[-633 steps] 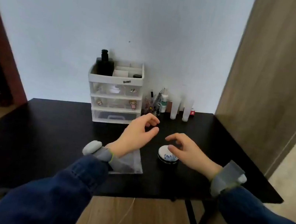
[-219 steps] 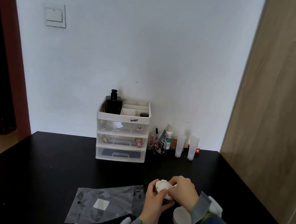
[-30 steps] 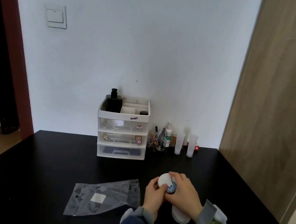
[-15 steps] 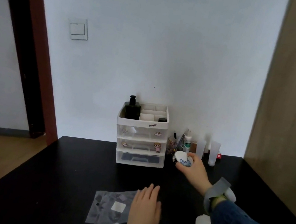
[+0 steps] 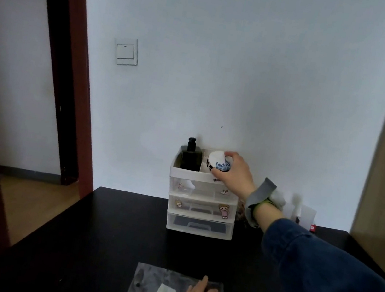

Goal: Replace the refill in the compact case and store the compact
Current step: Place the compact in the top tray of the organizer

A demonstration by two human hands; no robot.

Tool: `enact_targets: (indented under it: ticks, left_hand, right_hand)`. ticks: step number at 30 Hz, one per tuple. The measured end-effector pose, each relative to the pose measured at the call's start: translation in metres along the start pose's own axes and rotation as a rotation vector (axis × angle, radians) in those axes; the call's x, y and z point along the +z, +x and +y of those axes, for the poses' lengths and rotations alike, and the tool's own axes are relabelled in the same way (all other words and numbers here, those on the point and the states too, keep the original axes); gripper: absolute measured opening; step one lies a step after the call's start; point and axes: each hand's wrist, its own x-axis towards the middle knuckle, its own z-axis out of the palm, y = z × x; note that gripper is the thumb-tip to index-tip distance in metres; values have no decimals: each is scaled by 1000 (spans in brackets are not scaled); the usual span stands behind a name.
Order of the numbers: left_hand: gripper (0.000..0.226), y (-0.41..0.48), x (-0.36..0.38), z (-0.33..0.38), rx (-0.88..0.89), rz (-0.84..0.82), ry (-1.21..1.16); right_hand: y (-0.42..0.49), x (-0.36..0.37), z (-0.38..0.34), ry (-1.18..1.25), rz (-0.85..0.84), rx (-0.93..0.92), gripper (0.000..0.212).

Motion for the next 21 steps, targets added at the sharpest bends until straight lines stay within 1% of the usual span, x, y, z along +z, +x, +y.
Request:
enact_targets:
  ticks: [3, 5, 7, 9, 11, 12, 13, 14, 15, 16, 17, 18, 20, 21]
  left_hand:
    - [44, 2, 0, 1, -7, 48, -52]
    - [44, 2, 0, 0, -9, 27, -73]
    - [44, 3, -2, 1, 2, 50, -28]
    - [44, 2, -13, 1, 44, 36, -8]
    - [41, 5, -34, 0, 45, 102, 45]
    - [40, 7, -37, -2, 53, 91, 99]
    - [40, 10, -35, -5, 79, 64, 59]
    - [43, 12, -31, -4, 101, -13, 15]
    - [45, 10, -30, -5, 70, -77, 32]
    - [46, 6, -26, -5, 83, -65, 72]
    - [44, 3, -17, -4, 86, -12, 122]
    - [42, 3, -22, -4, 78, -29, 106]
    - [42, 7, -20, -4, 75, -173, -92]
    - [46, 12, -16, -10, 78, -122, -189]
  right_hand:
    - [10, 12, -4, -63, 19, -5, 67]
    - [17, 18, -5, -61, 1, 12, 69]
    - [22, 24, -5, -72, -32, 23, 69]
    - [27, 29, -2, -97, -62, 34, 66]
    - [31, 35, 1, -107, -67, 54, 63]
    - [31, 35, 2, -107, -61, 67, 62]
    - [31, 37, 3, -105, -63, 71, 61]
    - [32, 39, 2, -101, -70, 71, 61]
    - [32, 39, 3, -91, -79, 68, 61]
    - [32, 39, 3, -79, -88, 68, 60]
    - [31, 39, 2, -73, -92, 68, 60]
    - [30, 38, 1, -73, -94, 71, 60]
    - [28, 35, 0, -81, -102, 65, 60]
    - [28, 34, -1, -85, -111, 59, 61]
